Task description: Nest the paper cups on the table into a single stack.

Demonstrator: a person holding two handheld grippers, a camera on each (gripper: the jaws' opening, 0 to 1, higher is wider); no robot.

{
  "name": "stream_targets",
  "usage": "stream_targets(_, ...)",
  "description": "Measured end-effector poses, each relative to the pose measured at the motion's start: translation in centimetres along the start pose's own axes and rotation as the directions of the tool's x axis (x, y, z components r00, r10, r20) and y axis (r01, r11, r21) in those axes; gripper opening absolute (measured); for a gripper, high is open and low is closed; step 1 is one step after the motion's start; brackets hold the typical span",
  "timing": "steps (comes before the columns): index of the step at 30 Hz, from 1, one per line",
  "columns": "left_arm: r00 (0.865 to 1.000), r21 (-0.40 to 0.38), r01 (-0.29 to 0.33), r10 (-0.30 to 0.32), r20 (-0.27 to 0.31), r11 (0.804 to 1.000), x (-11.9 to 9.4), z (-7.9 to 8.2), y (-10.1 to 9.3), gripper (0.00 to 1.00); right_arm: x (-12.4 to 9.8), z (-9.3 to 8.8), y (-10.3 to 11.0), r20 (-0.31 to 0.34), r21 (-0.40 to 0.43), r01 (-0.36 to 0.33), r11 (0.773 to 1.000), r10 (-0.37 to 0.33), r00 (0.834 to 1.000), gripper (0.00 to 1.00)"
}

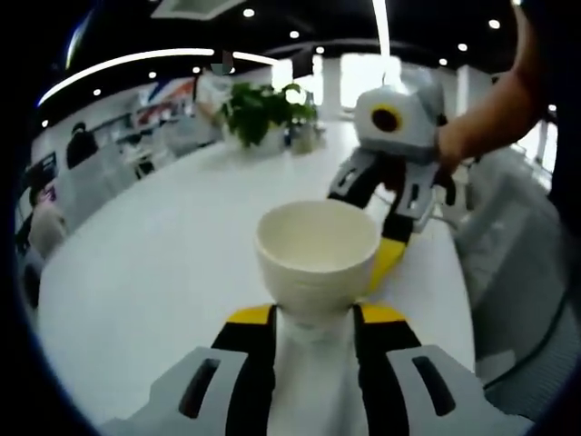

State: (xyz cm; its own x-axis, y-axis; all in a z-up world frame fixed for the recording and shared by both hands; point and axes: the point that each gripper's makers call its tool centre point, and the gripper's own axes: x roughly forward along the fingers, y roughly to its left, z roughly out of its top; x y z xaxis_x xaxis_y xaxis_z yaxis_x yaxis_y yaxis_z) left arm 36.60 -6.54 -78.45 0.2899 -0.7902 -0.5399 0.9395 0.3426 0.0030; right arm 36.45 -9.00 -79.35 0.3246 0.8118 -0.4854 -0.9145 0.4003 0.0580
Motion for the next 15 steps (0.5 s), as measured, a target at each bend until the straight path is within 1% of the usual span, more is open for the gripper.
stream_targets(4,1.000,-0.008,0.000,0.000,0.005,1.000,0.9,0.2,1.9,0.31,0.6,0.1,-1.7,0.001,0.004,0.009,1.000,-0.009,1.000,0.32)
stream_targets(7,1.000,-0.016,0.002,-0.002,-0.015,1.000,1.6,0.2,3.4,0.31,1.4,0.3,-3.1,-0.001,-0.007,0.016,1.000,-0.016,1.000,0.32)
stream_targets(9,1.000,-0.011,-0.002,0.002,-0.017,1.000,1.8,0.4,4.2,0.31,1.6,0.5,-4.0,0.002,-0.014,0.024,1.000,-0.024,1.000,0.32)
stream_targets(13,1.000,-0.011,-0.015,0.015,-0.007,1.000,2.3,1.2,6.5,0.30,2.1,1.4,-6.4,0.014,-0.005,0.035,0.999,-0.035,0.999,0.32)
stream_targets(15,1.000,-0.011,-0.019,0.019,-0.004,1.000,2.5,1.6,7.2,0.30,2.2,1.8,-7.1,0.017,-0.003,0.036,0.999,-0.036,0.999,0.32)
